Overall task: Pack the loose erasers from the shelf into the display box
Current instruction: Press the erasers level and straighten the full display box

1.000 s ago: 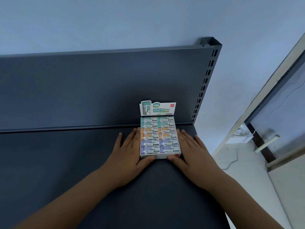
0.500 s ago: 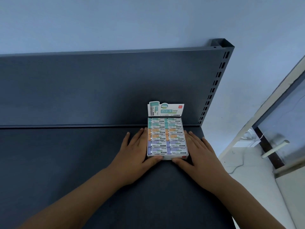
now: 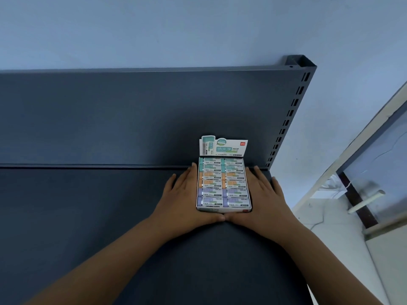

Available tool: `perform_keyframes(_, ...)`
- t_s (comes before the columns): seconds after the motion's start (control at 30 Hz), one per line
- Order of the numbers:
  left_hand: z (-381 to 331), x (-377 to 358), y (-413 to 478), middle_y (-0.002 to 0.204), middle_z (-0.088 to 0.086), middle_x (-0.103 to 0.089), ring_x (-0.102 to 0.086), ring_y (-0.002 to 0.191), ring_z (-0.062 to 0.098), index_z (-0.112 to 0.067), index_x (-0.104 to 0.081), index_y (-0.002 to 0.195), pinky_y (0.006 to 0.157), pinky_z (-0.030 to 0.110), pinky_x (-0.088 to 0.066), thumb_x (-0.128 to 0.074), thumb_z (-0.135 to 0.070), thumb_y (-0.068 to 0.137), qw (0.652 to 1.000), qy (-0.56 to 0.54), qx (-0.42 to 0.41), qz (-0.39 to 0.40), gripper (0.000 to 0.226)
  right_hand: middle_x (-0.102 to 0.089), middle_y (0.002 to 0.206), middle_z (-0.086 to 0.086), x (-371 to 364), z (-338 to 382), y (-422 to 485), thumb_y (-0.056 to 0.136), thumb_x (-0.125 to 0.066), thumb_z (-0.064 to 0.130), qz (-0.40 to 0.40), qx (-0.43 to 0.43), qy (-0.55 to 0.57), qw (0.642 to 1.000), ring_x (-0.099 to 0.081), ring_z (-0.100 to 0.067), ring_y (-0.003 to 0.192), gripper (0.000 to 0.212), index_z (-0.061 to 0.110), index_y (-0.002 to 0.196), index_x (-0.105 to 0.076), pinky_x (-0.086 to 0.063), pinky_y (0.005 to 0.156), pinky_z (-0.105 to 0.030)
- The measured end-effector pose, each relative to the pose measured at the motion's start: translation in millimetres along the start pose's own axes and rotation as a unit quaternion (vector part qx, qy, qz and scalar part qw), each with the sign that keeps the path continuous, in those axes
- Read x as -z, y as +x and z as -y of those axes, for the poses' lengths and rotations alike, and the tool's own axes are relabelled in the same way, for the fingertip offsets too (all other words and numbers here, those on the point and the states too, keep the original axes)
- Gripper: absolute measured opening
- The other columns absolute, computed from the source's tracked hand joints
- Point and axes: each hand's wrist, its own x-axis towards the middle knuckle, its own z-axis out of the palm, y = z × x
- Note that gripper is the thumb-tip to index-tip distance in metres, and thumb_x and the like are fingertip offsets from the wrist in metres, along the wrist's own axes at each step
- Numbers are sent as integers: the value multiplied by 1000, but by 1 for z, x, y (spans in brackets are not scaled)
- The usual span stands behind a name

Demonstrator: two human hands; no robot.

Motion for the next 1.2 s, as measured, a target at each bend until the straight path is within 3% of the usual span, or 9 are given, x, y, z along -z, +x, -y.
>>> perform_keyframes(0.17,0,-1,4,166,-18,-10,-2,154,7,-40,6,157,124,50,-2,-44,-103,56,1000,13,-11,15,129,8,166,20,5,3,-4,73,-38,95,33,13,-3,999,16,-5,152,106,52,151,19,5,125,-50)
perform_keyframes(0.5,-2,1,0,166,-21,-1,5,153,6,-43,14,155,123,53,6,-37,-98,69,999,18,-27,35,114,7,168,16,-1,-6,-4,82,-34,89,44,30,-11,999,14,-1,152,100,44,154,18,6,125,-48)
perform_keyframes(0.7,-3,2,2,164,-22,-15,-4,153,6,-44,3,156,124,52,1,-38,-100,65,1000,3,-21,18,115,3,168,15,1,-6,-5,82,-33,88,41,29,14,999,14,-1,152,99,43,156,15,6,125,-47)
perform_keyframes(0.8,-1,7,-1,158,-26,-29,-19,150,3,-49,-8,153,124,47,-11,-45,-83,82,995,-97,-27,3,87,-4,168,16,5,-5,-5,85,-37,82,20,4,96,995,8,0,152,96,38,158,6,2,126,-43)
perform_keyframes(0.87,-5,11,-3,156,-34,-25,-30,143,-6,-50,-12,153,117,27,-25,-45,-70,93,964,-268,-1,-5,72,-18,160,29,11,5,-6,90,-45,74,1,-56,267,962,-14,0,151,91,38,159,1,-19,123,-32)
perform_keyframes(0.93,-20,12,-3,153,-37,-20,-34,131,-20,-42,-10,157,102,9,-30,-43,-66,91,910,-412,46,-6,77,-44,135,45,12,22,-5,97,-53,54,-6,-83,437,896,-51,9,127,77,39,158,-8,-45,101,-16)
perform_keyframes(1.03,-36,2,4,145,-23,-51,-50,129,-6,-35,-28,153,106,20,-42,-38,-56,101,865,-499,53,-24,57,-64,129,23,-2,39,0,103,-54,33,-42,-57,488,870,-63,0,117,48,40,146,-34,-52,95,-18)
perform_keyframes(1.1,-41,-1,6,146,-14,-53,-52,131,2,-31,-26,155,111,32,-43,-37,-51,104,843,-533,65,-32,56,-65,131,15,-4,46,1,104,-52,26,-63,-51,527,846,-63,-6,120,47,37,147,-36,-52,98,-23)
perform_keyframes(1.2,-44,-5,8,140,-17,-58,-58,124,-1,-34,-27,155,98,20,-50,-35,-41,107,830,-554,63,-39,49,-66,131,8,-4,46,3,105,-50,20,-77,-47,531,843,-64,-14,120,44,26,148,-40,-52,102,-32)
